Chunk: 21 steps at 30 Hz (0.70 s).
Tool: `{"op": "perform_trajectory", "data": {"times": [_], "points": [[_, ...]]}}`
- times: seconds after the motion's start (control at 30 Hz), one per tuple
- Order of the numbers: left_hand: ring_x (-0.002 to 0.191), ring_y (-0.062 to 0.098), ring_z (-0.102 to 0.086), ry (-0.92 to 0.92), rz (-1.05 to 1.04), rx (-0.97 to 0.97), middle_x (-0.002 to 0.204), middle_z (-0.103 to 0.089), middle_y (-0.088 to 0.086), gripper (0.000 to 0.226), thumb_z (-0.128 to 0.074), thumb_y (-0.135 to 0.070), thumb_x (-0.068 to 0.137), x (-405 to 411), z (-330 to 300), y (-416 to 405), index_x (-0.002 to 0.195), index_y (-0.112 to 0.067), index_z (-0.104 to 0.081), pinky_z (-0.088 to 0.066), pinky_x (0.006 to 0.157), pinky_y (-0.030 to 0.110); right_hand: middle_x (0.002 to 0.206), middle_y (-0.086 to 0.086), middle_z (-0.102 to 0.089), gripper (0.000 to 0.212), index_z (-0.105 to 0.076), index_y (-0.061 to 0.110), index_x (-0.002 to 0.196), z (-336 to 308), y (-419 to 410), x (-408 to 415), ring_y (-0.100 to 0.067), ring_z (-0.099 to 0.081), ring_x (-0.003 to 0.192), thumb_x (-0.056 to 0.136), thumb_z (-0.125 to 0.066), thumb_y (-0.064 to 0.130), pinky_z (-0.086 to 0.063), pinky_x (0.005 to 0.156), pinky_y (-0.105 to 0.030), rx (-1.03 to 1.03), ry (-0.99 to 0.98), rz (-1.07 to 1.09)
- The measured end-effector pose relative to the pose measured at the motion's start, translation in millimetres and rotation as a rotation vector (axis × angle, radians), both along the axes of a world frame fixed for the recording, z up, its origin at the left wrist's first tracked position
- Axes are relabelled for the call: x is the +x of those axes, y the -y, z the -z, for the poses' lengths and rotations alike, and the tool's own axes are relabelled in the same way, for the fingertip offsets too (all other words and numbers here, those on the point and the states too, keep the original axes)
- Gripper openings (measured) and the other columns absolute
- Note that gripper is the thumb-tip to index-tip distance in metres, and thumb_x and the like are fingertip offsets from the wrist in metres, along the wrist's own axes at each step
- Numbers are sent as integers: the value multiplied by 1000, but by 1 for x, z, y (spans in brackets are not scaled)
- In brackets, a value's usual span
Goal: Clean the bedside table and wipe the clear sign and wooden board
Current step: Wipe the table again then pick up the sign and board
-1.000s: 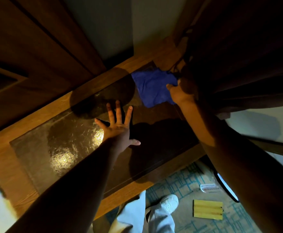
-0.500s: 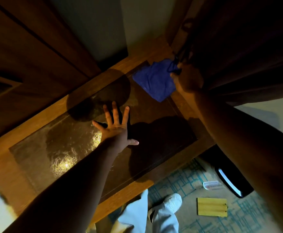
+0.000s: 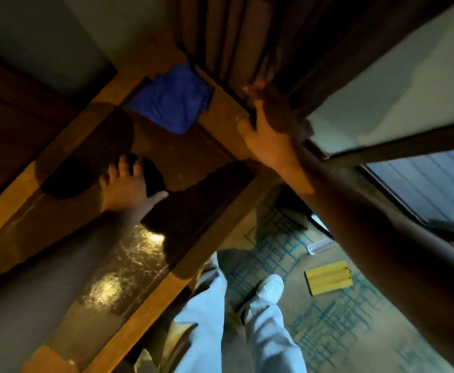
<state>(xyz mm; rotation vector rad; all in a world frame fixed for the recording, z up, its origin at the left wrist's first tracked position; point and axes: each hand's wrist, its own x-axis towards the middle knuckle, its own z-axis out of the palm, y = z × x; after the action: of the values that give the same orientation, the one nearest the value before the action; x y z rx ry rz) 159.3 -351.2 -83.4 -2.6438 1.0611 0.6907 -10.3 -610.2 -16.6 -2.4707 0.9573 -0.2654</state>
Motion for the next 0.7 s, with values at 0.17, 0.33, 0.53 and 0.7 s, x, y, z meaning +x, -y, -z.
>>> {"op": "perform_trajectory", "data": {"times": [0.17,0.33,0.53,0.7], "points": [[112,32,-53,-184,226,-479,125,-55,9,42,-52,-48,91,-80,-26,28,117,-16,-61,-47,89,44,103,11,-59,38,-61,25,121,-22,-28,-144,0,-59,79,84,-53,28,-55,73,-32,169,118,169],[111,25,-54,-466,388,-594,125,-56,12,22,-65,-18,92,-207,-32,64,110,-7,-66,-36,90,22,101,4,-66,26,-67,22,107,-6,-83,-310,-14,-63,74,85,-56,13,-56,70,-40,251,82,499],[117,32,-56,-517,715,-403,134,-56,13,36,-65,-27,93,-345,-4,98,122,-8,-65,-48,96,43,120,-9,-64,43,-63,13,122,31,-145,-501,-31,-62,109,86,-52,33,-51,93,-47,314,-178,757],[153,31,-16,-425,1021,51,169,-5,5,77,-39,-65,97,-441,54,115,160,-30,-10,-22,121,50,163,-16,-21,94,-21,17,157,92,-202,-607,-34,-21,149,85,-59,66,-26,119,-47,516,-595,947]]}}
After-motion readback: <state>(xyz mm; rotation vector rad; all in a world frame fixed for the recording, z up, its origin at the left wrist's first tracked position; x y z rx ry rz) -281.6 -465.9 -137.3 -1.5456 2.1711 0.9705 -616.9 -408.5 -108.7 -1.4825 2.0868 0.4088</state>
